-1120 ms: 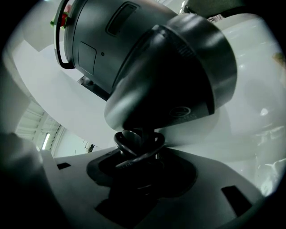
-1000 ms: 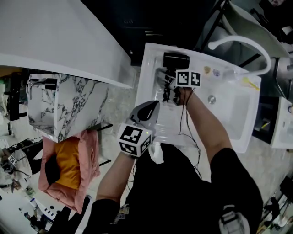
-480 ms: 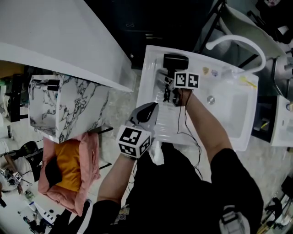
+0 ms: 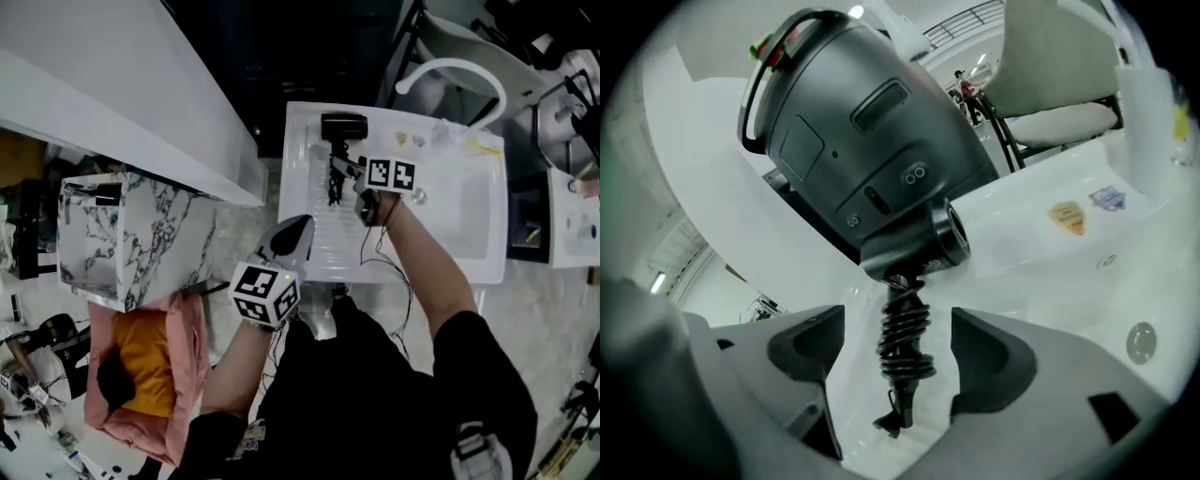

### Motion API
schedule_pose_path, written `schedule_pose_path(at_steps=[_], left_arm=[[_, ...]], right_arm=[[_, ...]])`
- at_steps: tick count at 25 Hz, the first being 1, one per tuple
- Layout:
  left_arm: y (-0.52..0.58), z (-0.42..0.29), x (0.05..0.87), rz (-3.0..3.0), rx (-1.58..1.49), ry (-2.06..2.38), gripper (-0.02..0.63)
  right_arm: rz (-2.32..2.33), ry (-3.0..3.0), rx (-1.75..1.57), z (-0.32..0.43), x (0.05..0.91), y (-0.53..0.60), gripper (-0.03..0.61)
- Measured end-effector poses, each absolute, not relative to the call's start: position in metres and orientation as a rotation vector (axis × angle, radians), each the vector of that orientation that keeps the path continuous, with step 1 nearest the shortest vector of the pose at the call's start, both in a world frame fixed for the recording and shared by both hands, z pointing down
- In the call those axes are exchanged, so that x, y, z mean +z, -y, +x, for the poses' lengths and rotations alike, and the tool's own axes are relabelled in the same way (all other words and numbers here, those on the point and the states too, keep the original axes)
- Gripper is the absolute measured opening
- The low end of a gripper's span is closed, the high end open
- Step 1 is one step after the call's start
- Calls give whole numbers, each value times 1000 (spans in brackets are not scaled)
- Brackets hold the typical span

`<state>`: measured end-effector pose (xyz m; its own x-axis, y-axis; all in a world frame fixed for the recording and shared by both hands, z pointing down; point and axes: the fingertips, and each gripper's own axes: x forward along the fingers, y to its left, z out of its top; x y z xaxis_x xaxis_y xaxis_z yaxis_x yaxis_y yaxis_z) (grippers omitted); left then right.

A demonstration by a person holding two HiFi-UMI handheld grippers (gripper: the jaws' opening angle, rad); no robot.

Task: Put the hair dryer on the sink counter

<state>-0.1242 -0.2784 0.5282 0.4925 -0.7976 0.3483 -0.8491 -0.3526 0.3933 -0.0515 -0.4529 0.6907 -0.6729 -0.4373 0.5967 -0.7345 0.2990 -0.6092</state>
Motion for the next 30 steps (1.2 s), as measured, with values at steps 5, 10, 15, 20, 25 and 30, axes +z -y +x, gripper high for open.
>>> schedule_pose_path(at_steps=[5, 10, 15, 20, 25, 30], left_arm=[[250, -139, 500, 2299, 108, 1314, 0], [222, -157, 469, 2357, 71, 1296, 0], [191, -173, 440, 2444, 42, 1261, 0], [158, -180, 417, 2503, -4, 1217, 0], [127, -170, 406, 2535, -21, 1159, 0], [101, -152, 400, 2555, -5, 1112, 0]], right_arm=[[1143, 2378, 1266, -35, 624, 422, 342], [1208, 2515, 1104, -34, 553, 374, 291], [1260, 2673, 812, -43, 483, 313, 79], [1306, 2785, 503, -46, 418, 249, -2], [1357, 2803, 369, -38, 381, 194, -3], [1422, 2803, 409, -22, 366, 159, -2]])
